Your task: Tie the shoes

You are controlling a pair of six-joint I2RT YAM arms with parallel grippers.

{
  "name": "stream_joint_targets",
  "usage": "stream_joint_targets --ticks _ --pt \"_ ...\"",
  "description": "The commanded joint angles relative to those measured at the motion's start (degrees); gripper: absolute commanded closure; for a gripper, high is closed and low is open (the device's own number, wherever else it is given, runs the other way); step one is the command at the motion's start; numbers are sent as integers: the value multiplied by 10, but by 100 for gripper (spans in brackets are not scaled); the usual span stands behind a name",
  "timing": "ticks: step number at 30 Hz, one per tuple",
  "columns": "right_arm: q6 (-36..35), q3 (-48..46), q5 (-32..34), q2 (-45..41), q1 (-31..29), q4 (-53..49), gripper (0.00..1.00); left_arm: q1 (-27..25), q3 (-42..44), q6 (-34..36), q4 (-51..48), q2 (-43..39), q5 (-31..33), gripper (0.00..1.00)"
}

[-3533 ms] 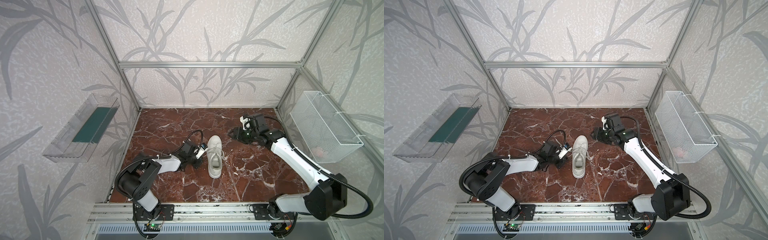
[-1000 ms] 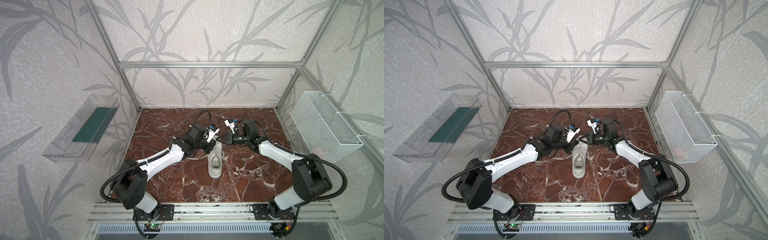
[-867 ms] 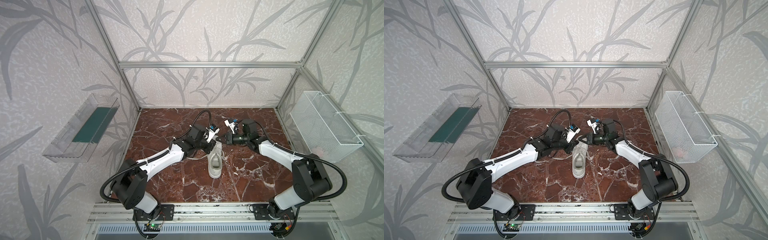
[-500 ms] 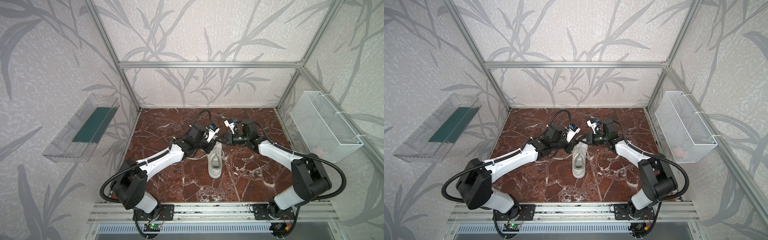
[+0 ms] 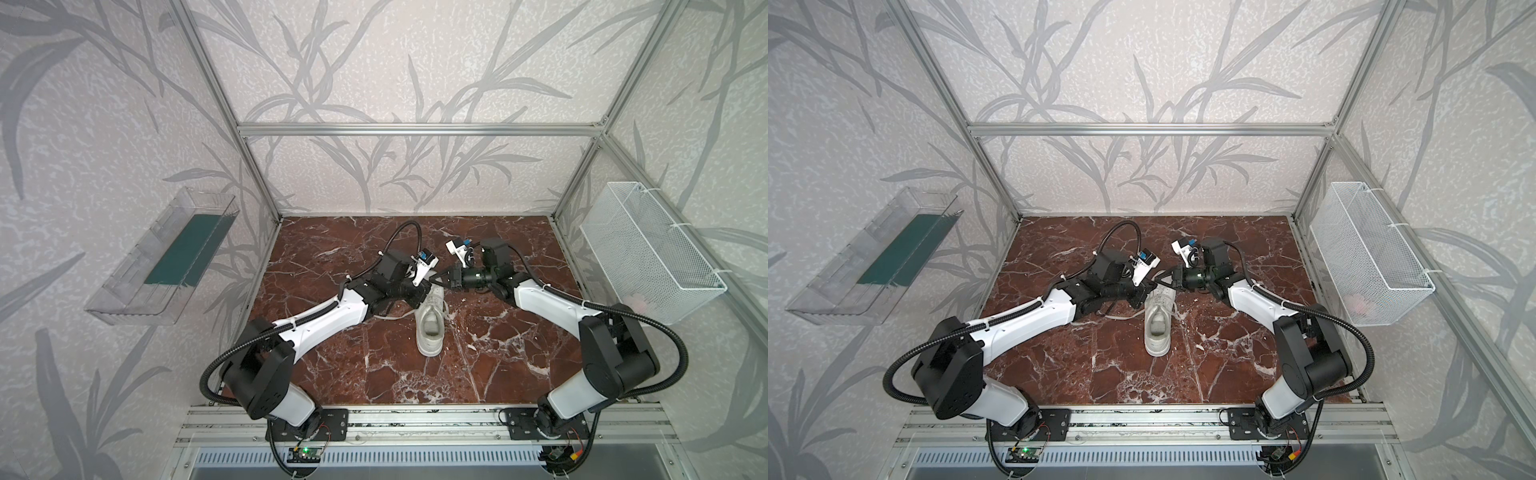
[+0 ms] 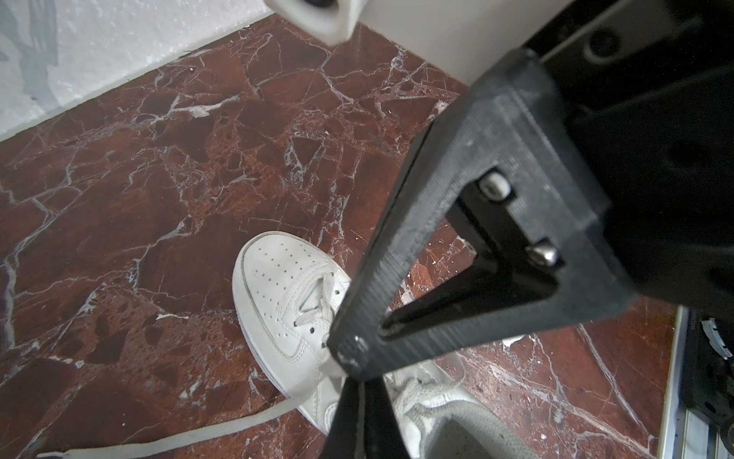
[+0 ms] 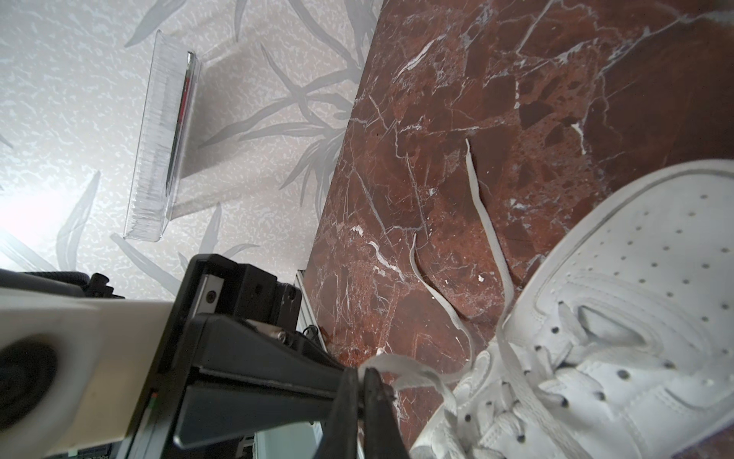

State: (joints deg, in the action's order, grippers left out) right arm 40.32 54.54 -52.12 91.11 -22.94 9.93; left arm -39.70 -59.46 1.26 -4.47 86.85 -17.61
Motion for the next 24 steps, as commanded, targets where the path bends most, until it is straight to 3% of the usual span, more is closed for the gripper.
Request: stream_joint_targets --ticks 1,12,24 --pt "-4 13 -12 1 -4 2 96 -2 5 -5 17 -16 4 97" --pt "-16 11 4 -13 1 -7 100 -1 19 -6 18 -26 14 78" --pt "-13 7 11 -22 12 -6 100 -1 45 -9 21 -32 11 76"
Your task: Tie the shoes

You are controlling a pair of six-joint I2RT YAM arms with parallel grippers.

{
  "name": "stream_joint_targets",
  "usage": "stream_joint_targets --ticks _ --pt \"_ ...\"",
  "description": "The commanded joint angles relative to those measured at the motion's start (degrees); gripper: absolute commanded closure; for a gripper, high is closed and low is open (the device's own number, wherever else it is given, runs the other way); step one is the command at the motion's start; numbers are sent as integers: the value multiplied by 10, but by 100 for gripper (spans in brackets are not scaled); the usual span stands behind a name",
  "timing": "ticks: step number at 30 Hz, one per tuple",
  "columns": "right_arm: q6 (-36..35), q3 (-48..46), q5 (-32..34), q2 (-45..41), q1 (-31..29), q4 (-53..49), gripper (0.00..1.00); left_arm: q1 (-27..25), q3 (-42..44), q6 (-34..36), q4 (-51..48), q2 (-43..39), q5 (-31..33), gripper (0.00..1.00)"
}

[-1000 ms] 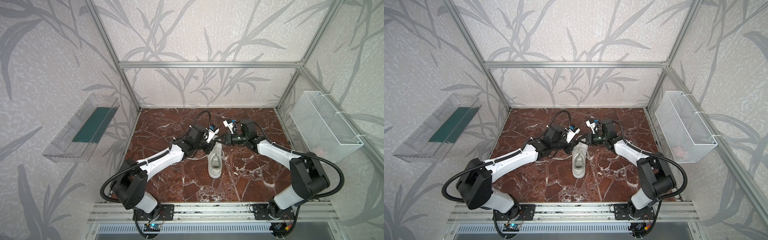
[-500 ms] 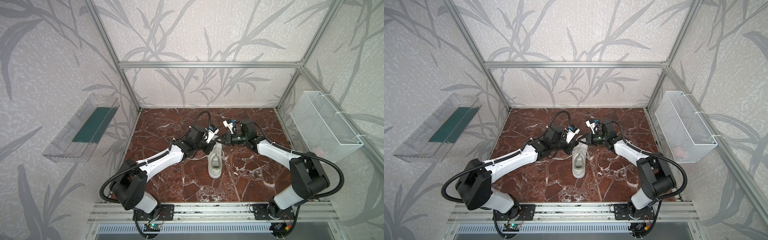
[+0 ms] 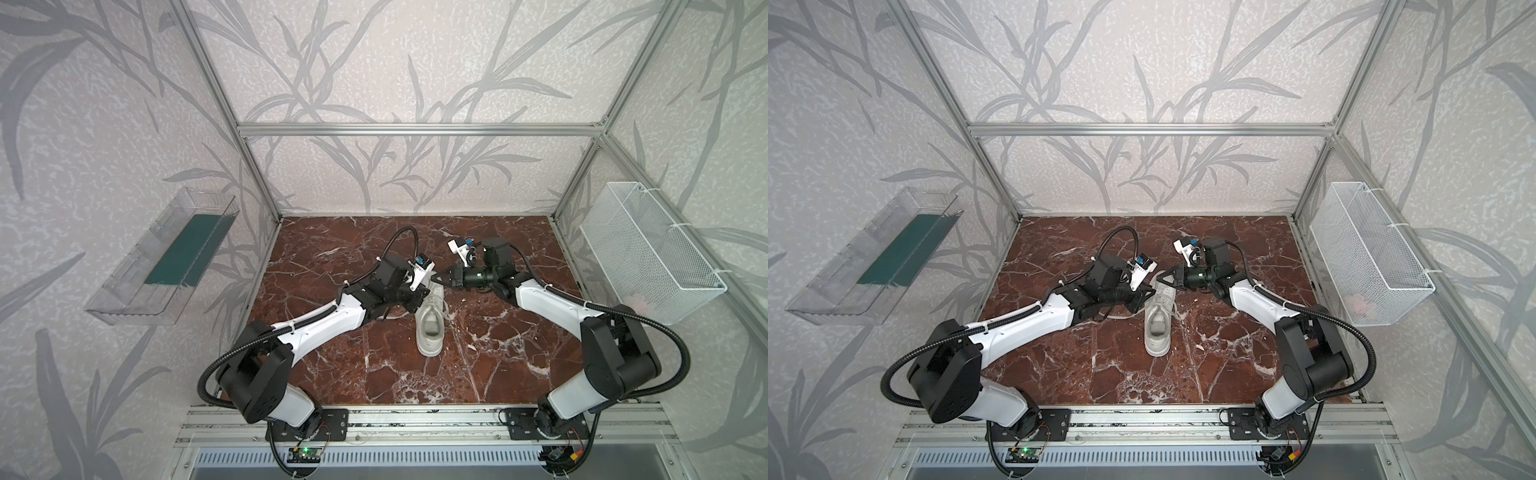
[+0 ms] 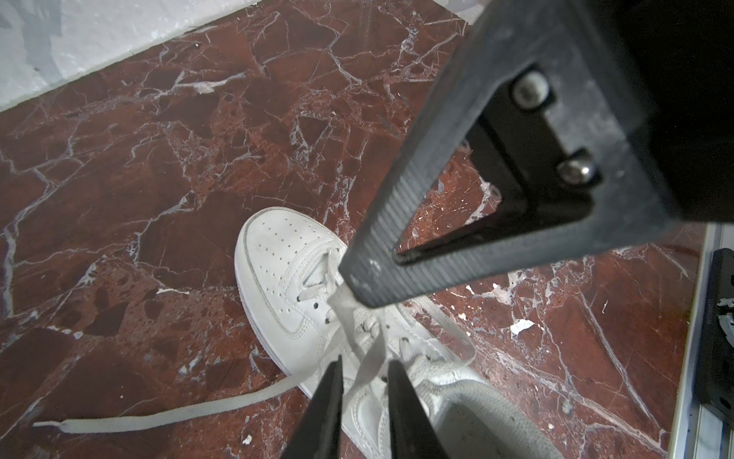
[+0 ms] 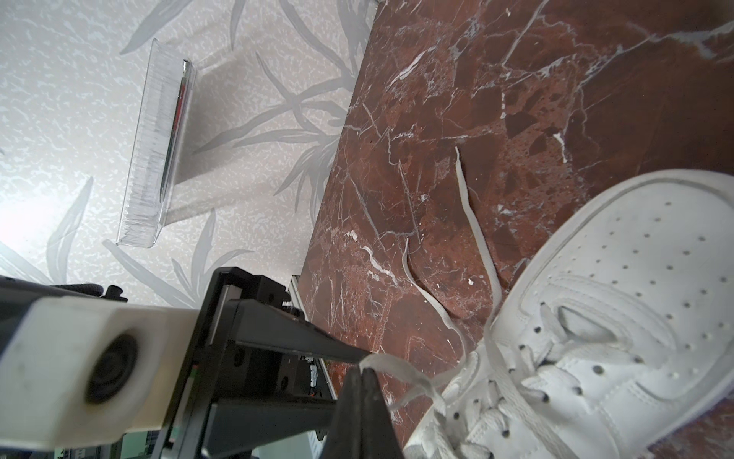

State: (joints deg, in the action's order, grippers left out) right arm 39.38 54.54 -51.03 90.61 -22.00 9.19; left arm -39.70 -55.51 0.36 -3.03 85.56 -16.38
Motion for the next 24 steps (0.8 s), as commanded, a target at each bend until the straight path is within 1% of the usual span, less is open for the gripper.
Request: stream_joint_targets --ticks 1,15,19,24 --pt "-2 7 0 -16 3 3 100 -1 7 -1 8 -18 -2 76" --pt "5 9 -1 -15 3 8 100 -2 -9 -6 19 6 -28 76" --pt "7 9 -2 -17 3 9 100 -3 -11 -8 15 10 -31 77" --pt "8 9 -3 -17 4 11 100 -5 -8 -12 21 12 -29 80"
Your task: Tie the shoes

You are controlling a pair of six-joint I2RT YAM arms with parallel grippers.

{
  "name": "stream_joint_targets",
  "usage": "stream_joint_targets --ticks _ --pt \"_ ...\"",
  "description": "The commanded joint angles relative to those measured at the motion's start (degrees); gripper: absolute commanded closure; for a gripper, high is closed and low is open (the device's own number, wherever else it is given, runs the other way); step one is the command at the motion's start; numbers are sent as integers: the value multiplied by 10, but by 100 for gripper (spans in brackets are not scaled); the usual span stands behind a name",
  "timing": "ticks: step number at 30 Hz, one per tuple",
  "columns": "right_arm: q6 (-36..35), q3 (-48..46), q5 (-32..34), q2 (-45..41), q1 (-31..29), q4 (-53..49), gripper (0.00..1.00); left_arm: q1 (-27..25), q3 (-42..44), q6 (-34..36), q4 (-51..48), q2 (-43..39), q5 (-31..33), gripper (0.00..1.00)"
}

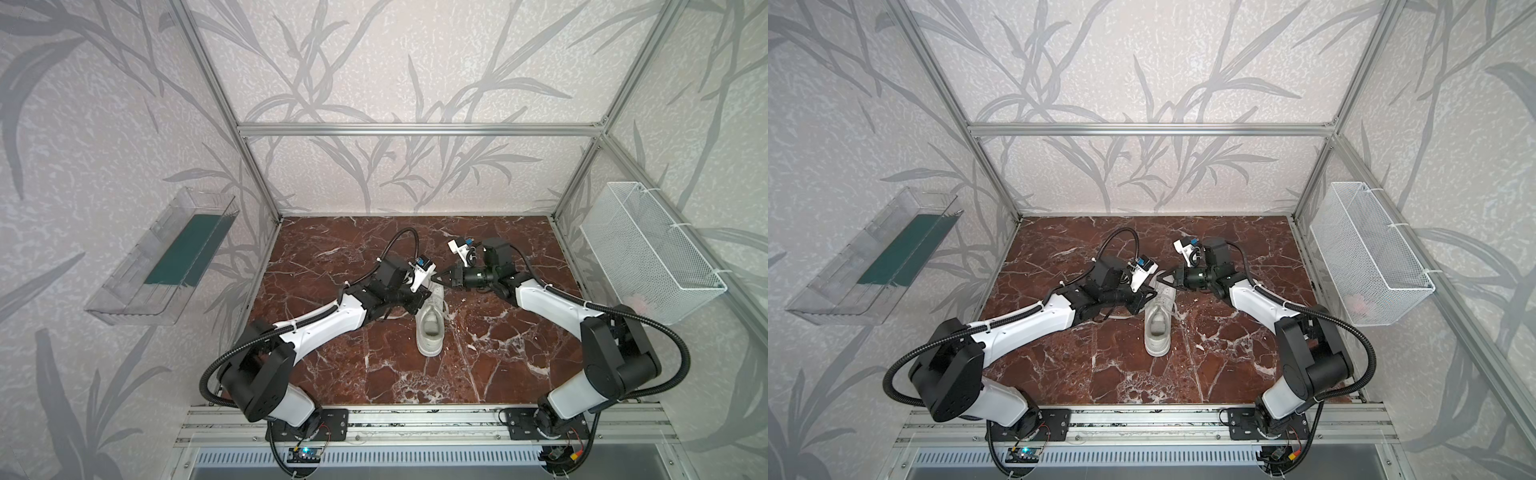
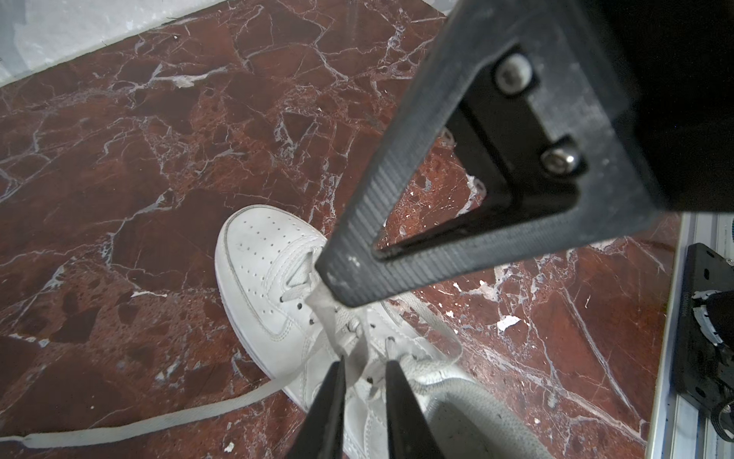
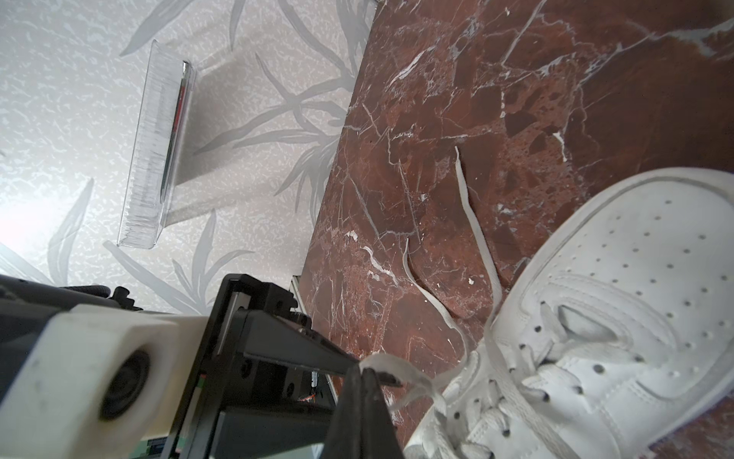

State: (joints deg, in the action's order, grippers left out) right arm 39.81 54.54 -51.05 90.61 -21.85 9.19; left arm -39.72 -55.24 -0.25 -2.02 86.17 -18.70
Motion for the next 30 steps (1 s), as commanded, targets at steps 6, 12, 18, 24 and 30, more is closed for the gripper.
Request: stream_joint_targets --ticks 6,12,18,24,30 --pt "5 9 -4 -16 1 11 100 -5 -15 -11 21 15 -7 84" --pt "3 7 -4 -18 2 11 100 -6 -19 -10 20 16 1 92" --pt "2 6 -2 -18 4 10 100 -5 -25 -5 7 4 7 100" --pt "2 1 0 -23 7 9 100 -6 -28 -6 6 -5 5 100" --pt "4 -4 3 -23 14 9 100 -6 -29 -10 7 -15 7 100"
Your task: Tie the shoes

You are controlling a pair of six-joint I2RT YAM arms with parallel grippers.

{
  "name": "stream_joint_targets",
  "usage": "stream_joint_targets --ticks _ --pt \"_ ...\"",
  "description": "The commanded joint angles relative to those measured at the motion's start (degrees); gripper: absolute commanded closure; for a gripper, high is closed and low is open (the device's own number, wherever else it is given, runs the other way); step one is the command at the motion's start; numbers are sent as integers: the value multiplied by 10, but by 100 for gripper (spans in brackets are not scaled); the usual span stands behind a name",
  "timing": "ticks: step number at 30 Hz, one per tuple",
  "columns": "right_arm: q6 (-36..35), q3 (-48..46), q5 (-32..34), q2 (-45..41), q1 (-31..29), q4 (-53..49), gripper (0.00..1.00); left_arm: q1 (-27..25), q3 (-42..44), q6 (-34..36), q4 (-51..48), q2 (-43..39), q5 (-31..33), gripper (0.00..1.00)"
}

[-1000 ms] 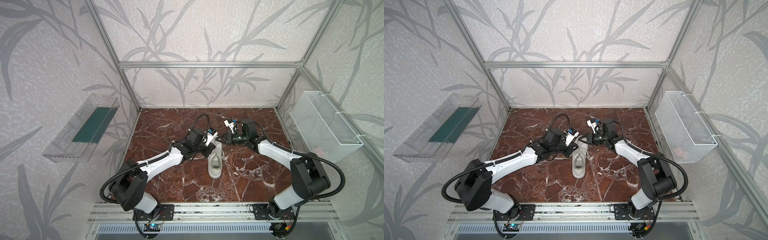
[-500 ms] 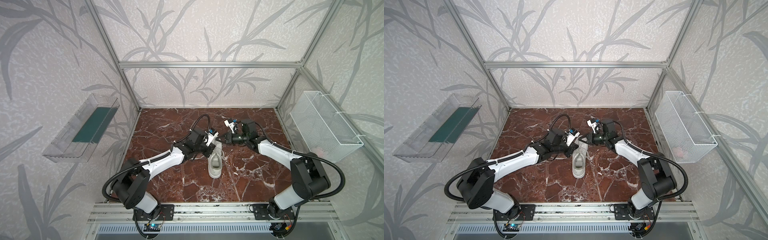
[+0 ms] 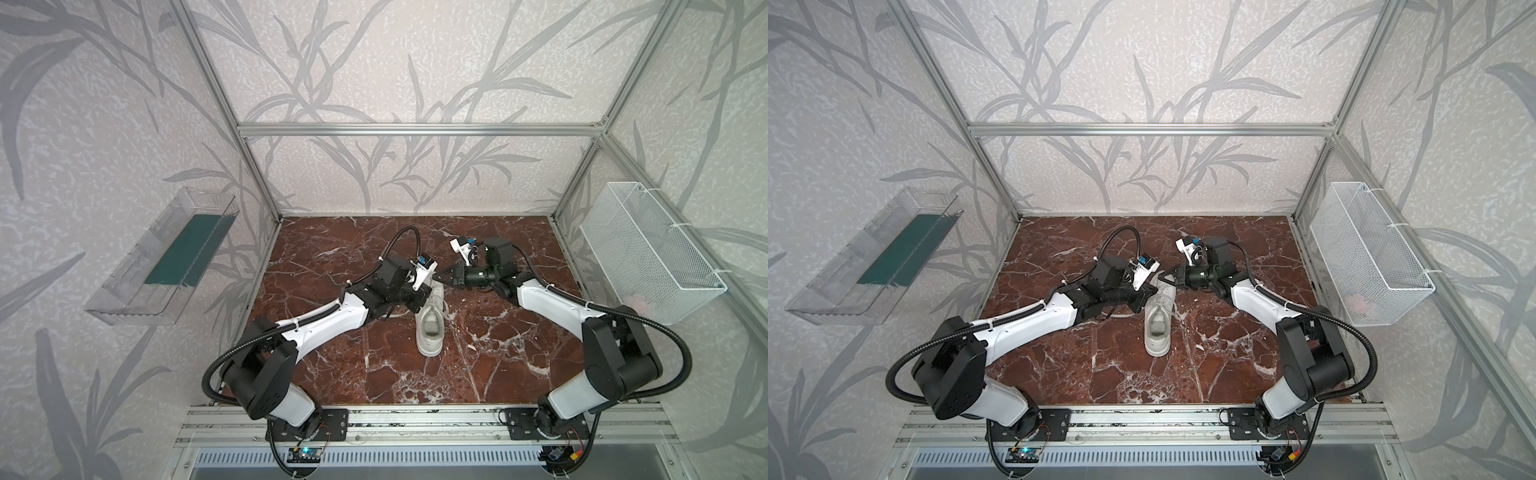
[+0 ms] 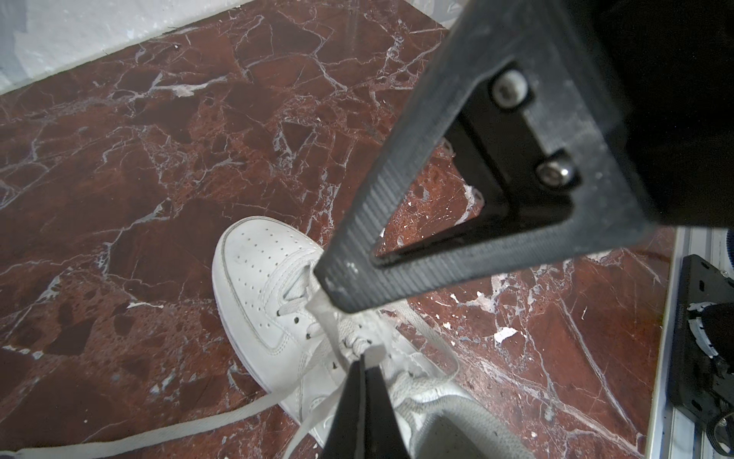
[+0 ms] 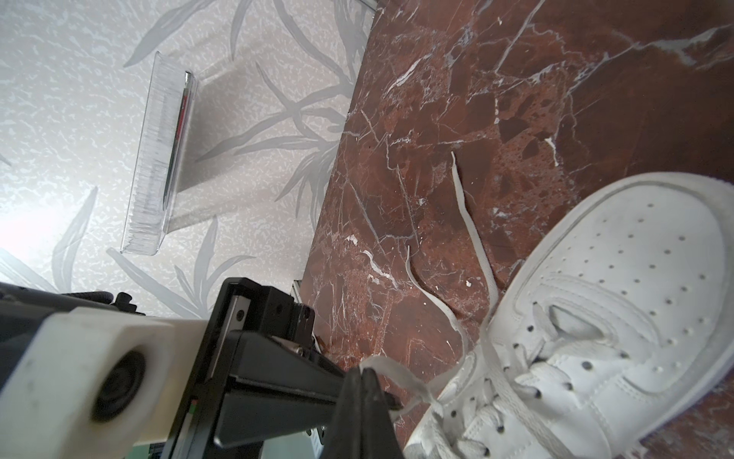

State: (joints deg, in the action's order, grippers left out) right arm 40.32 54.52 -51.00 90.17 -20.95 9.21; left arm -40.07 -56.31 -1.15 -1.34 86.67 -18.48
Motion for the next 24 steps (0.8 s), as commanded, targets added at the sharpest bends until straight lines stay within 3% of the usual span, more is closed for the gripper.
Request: stream_joint_targets --ticks 1,14,24 --pt "0 -4 3 -19 5 9 100 -2 -17 -2 1 -22 5 100" --pt "8 -29 2 -41 25 14 65 -3 -41 -8 -4 -2 -5 100" --pt "4 -80 -1 -81 76 13 63 -13 -77 -16 -10 52 -9 100"
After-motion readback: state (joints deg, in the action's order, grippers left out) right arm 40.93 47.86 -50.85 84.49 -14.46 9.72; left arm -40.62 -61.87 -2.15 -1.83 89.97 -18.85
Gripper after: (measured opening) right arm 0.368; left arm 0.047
